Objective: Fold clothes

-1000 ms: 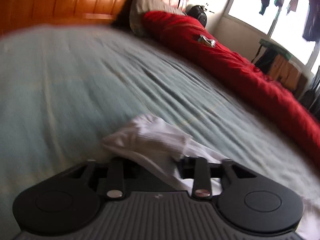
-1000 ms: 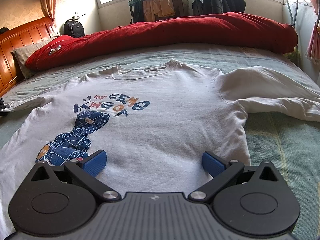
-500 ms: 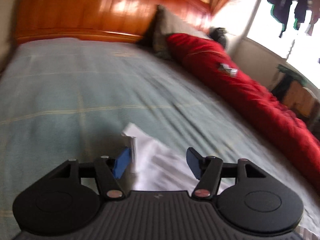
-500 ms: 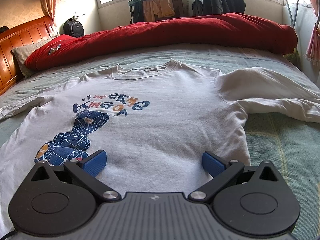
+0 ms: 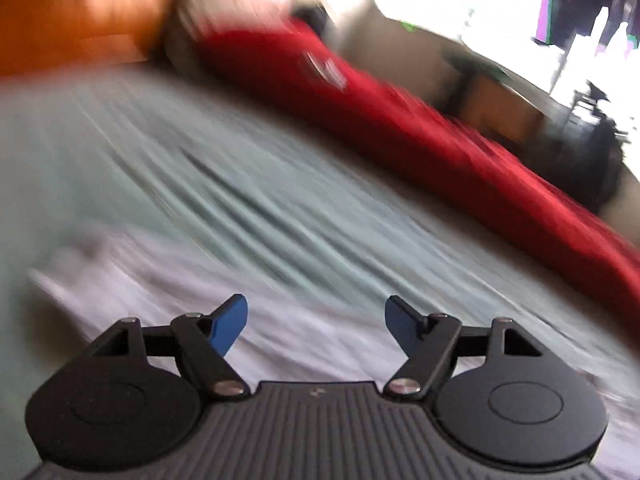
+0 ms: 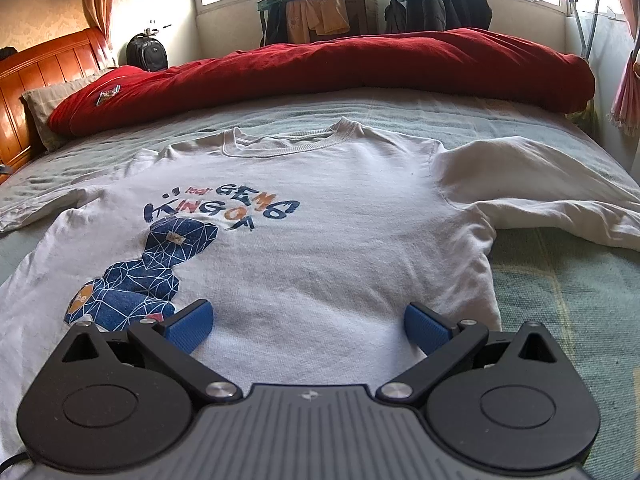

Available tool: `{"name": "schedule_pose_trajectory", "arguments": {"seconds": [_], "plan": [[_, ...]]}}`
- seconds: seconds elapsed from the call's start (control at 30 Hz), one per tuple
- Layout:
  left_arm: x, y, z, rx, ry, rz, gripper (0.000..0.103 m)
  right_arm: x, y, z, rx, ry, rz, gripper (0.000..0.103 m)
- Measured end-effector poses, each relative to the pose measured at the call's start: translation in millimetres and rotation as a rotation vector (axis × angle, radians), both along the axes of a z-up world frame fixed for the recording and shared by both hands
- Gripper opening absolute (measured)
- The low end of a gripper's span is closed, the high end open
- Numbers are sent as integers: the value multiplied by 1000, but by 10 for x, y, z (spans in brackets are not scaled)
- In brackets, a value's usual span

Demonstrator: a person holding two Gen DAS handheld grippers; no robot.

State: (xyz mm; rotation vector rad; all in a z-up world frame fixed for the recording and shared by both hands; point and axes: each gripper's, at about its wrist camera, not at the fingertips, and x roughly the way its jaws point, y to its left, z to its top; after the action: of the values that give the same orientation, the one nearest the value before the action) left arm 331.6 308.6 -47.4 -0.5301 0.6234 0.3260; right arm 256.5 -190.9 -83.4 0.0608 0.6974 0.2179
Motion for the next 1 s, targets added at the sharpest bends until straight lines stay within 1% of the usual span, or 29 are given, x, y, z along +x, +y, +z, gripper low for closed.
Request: {"name": "schedule_pose_trajectory", "arguments": {"seconds": [0.03, 0.07, 0.1, 0.2, 0.27, 0.3, 0.33, 0.4, 0.43, 0.5, 0.53, 0.6, 0.67, 0.7, 0.77, 0.8, 0.9, 0.93, 1.0], "plan": [[33, 12, -68, -5, 17, 2, 76, 1, 4, -1, -2, 0, 0, 103], [58, 27, -123, 8, 32, 14, 76, 1, 7, -1, -4, -1, 0, 103], [55, 65, -152, 42, 45, 38, 76, 2, 12, -3, -7, -1, 0, 103], [-69, 302, -206, 74, 63, 112, 76, 4, 14, -7, -9, -3, 1, 103], [-142, 449, -208, 152, 104, 199, 76, 4, 13, -6, -9, -3, 1, 103], [-166, 510, -217, 193, 136, 235, 75, 3, 13, -6, -10, -3, 1, 103], [-169, 530, -227, 223, 175, 243, 75, 3, 13, -6, -10, -3, 1, 103], [-182, 469, -185, 247, 205, 214, 75, 6, 12, -7, -10, -2, 1, 103], [-167, 378, -137, 271, 215, 194, 75, 7, 12, -7, -10, -2, 1, 103], [-98, 149, -13, 316, 201, 113, 75, 8, 13, -7, -10, -2, 1, 103], [-57, 3, 52, 330, 188, 57, 75, 8, 13, -8, -10, -3, 1, 103], [59, -362, 148, 321, 154, -100, 79, 8, 13, -8, -9, -3, 1, 103], [191, -795, 202, 289, 128, -267, 82, 10, 13, -9, -9, -4, 1, 103], [258, -980, 193, 284, 125, -328, 82, 11, 12, -10, -9, -4, 1, 103], [362, -1374, 148, 302, 123, -421, 82, 7, 12, -9, -9, -4, 1, 103], [404, -1530, 113, 313, 130, -456, 82, 6, 10, -9, -8, -4, 2, 103], [469, -1762, -59, 351, 183, -493, 82, 2, 1, -7, -4, -4, 2, 103], [444, -1769, -117, 358, 189, -487, 82, 0, -1, -5, -4, -4, 3, 103], [288, -1657, -171, 341, 164, -473, 85, -2, -2, -4, -4, -3, 4, 103]]}}
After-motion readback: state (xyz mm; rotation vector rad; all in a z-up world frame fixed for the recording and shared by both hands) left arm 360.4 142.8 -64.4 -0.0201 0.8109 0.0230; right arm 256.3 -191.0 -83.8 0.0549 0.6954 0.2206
